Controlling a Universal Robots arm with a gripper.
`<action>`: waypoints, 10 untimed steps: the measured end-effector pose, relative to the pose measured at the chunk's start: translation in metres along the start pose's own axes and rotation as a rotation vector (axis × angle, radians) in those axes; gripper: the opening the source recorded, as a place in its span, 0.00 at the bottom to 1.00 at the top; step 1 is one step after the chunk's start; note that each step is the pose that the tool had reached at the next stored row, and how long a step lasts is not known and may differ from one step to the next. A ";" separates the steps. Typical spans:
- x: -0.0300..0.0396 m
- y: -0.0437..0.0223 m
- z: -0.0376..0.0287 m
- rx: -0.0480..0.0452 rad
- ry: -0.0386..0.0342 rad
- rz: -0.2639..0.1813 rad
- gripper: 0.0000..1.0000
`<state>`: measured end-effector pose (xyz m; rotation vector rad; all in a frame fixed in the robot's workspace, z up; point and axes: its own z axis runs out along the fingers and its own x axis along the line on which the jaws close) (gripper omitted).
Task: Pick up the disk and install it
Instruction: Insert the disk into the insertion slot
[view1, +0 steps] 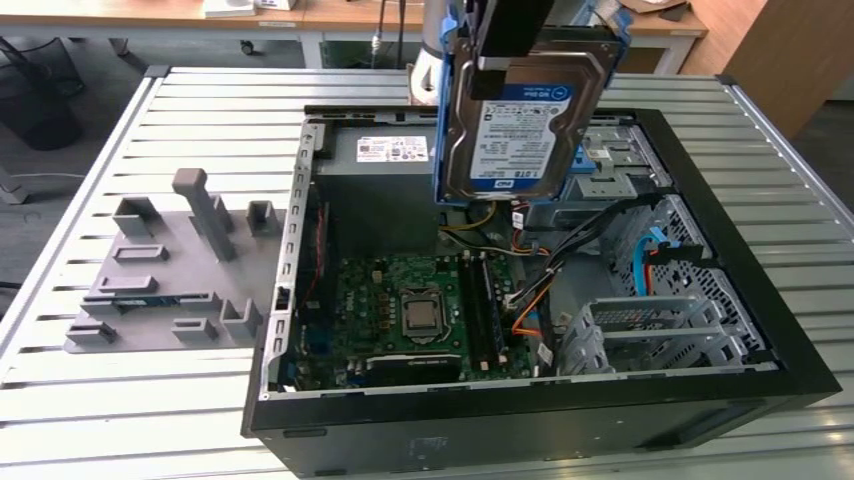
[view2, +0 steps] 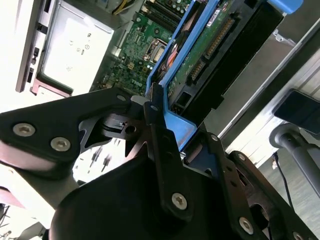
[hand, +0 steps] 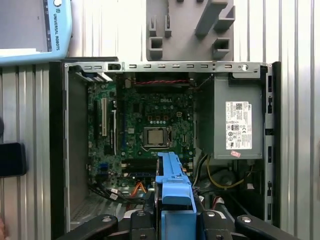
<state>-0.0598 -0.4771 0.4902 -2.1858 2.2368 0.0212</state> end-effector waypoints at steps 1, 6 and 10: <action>0.0018 -0.0001 0.0000 0.0000 0.0001 0.000 0.36; 0.0059 -0.0079 0.0002 -0.0002 -0.0001 0.000 0.36; 0.0062 -0.0237 0.0005 -0.0011 -0.0001 0.000 0.36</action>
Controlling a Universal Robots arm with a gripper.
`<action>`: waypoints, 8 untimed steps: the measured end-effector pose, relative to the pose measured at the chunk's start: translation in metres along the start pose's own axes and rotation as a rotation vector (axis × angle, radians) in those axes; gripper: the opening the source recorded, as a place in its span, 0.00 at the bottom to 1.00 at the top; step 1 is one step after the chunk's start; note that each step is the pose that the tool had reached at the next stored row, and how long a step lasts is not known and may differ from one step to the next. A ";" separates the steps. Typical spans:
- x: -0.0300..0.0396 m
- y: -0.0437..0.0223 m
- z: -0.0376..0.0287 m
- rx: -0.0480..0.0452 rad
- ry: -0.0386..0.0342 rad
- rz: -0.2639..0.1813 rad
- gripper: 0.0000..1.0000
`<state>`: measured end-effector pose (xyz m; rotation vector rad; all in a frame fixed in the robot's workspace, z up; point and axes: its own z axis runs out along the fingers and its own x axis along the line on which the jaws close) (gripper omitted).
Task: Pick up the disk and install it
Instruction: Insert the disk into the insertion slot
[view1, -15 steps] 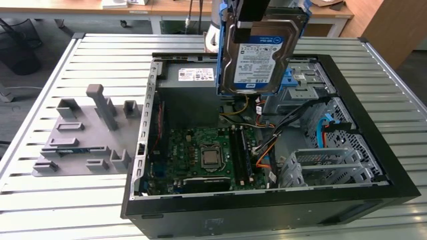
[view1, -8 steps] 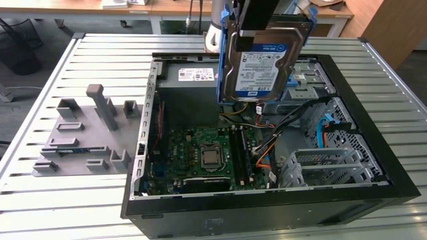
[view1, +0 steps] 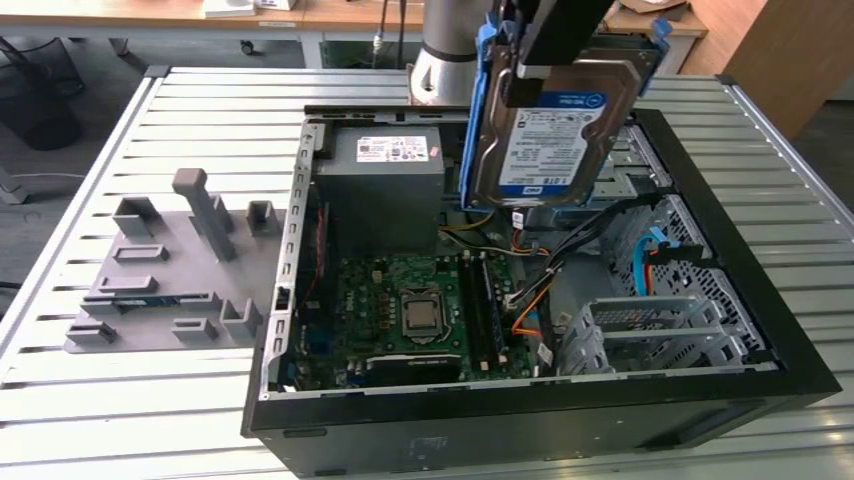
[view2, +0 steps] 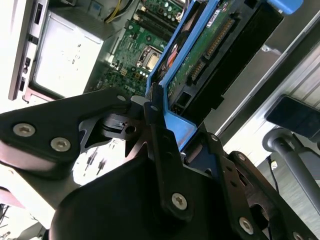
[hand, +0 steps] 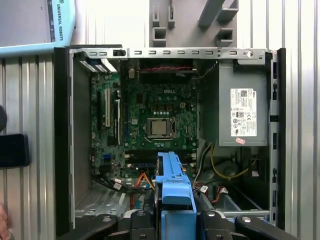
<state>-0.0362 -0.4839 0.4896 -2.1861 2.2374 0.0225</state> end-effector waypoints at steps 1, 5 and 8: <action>0.0002 -0.0026 0.0001 -0.0002 0.0001 0.000 0.36; 0.0059 -0.0074 0.0008 -0.0002 0.0001 0.000 0.36; 0.0148 -0.0080 0.0016 -0.0002 0.0000 0.000 0.36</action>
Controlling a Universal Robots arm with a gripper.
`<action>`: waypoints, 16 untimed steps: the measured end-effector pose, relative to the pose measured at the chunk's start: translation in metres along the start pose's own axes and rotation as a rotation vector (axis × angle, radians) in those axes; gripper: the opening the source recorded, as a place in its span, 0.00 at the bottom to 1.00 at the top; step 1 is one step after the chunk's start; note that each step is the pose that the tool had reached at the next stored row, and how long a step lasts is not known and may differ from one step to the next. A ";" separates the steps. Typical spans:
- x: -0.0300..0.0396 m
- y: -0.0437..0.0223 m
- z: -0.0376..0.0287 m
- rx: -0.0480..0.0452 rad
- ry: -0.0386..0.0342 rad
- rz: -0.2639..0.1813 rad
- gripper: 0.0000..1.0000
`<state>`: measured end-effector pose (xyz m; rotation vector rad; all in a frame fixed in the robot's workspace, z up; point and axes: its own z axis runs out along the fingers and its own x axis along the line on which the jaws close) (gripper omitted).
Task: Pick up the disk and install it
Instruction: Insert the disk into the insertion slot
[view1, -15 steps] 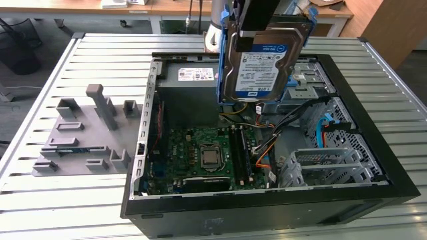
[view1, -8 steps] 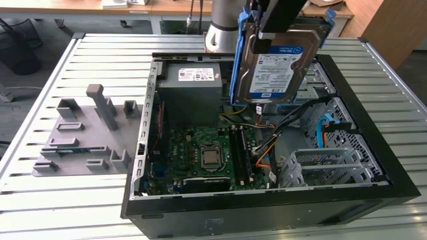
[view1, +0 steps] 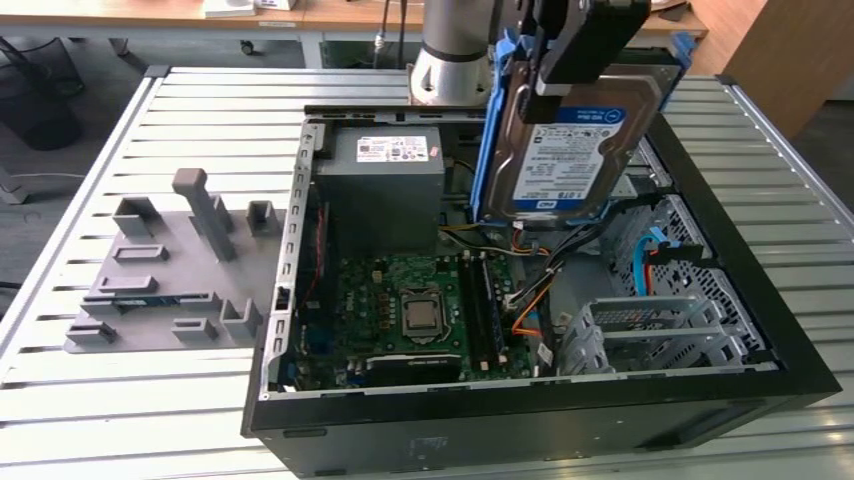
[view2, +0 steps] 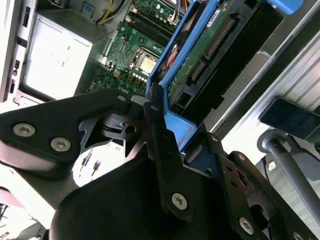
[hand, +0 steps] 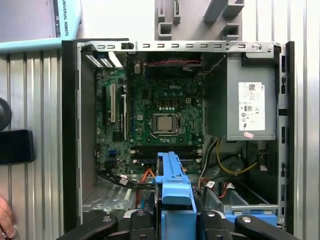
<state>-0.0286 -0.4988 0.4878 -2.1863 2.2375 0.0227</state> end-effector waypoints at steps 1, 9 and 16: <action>0.0026 -0.0001 0.0002 0.0000 0.0002 0.000 0.36; 0.0168 -0.0032 0.0024 0.0001 0.0074 0.000 0.36; 0.0290 -0.0108 0.0054 -0.0002 0.0072 0.000 0.36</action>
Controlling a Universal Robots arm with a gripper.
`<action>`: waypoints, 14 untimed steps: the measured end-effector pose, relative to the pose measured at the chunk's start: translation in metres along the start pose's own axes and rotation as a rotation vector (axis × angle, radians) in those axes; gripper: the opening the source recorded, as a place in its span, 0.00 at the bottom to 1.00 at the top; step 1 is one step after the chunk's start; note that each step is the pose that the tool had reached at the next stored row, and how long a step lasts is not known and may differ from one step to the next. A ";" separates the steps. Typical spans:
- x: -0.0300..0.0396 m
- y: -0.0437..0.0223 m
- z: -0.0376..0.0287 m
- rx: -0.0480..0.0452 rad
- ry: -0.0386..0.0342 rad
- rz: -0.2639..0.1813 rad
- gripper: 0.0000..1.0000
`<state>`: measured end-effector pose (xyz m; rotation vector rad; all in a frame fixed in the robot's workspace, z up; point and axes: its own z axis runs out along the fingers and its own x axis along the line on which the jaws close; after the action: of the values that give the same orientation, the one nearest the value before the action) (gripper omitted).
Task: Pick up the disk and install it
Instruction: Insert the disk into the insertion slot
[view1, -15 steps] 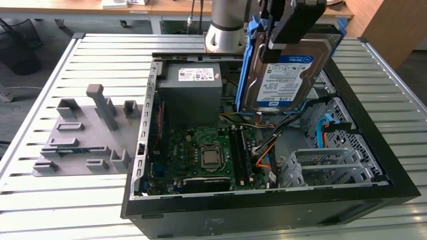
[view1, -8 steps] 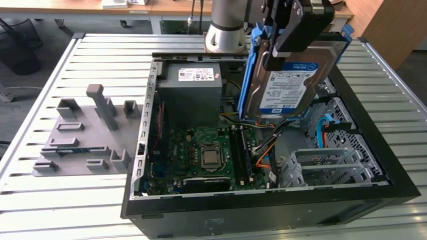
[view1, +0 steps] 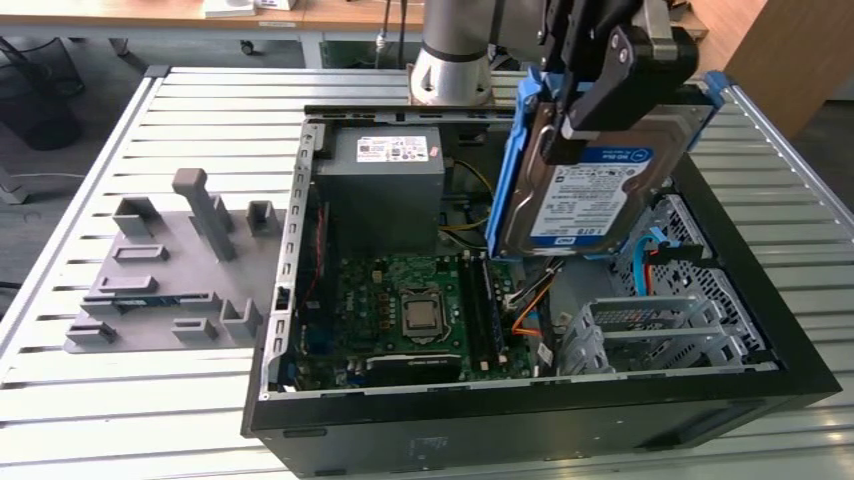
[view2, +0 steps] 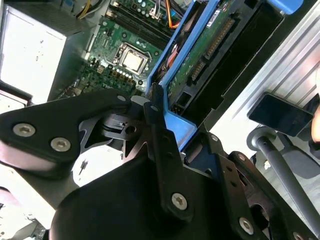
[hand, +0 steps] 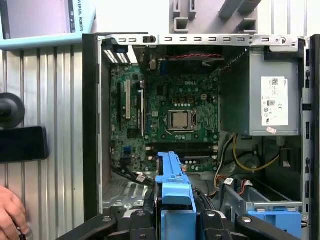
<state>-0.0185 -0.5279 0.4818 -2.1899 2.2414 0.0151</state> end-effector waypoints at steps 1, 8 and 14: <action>0.0000 -0.0037 0.0002 -0.0002 -0.0001 0.000 0.36; 0.0014 -0.0153 0.0029 -0.0008 -0.0001 0.000 0.36; 0.0067 -0.0164 0.0053 -0.0005 0.0126 0.000 0.36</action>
<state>-0.0023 -0.5349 0.4764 -2.1963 2.2483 0.0018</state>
